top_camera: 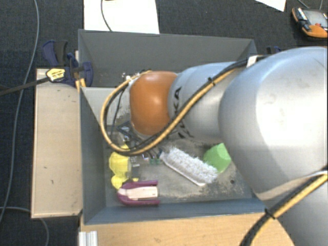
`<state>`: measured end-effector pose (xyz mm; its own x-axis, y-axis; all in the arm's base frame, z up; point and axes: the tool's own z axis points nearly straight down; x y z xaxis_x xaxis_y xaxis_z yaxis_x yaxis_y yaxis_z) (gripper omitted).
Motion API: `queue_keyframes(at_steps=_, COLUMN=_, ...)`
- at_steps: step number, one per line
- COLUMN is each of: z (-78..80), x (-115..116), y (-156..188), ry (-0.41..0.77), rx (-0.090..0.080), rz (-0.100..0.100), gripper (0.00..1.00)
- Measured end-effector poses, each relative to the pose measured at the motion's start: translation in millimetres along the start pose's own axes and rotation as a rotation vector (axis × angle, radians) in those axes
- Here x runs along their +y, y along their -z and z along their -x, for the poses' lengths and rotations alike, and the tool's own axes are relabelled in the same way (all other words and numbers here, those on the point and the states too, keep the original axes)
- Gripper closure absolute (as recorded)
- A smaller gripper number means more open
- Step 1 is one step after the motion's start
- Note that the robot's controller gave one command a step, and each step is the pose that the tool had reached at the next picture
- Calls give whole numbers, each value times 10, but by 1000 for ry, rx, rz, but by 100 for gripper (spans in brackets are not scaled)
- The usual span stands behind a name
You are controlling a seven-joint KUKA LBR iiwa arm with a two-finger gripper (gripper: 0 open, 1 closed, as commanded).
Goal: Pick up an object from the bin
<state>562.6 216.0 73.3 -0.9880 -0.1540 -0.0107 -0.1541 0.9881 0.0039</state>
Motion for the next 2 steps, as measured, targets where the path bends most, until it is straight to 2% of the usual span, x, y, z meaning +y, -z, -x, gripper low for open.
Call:
queue_keyframes(at_steps=1, z=43, x=8, y=71, ry=-10, rx=-8, rz=1, gripper=0)
queue_keyframes(at_steps=2, z=13, x=35, y=18, ry=-4, rx=-7, rz=2, gripper=0)
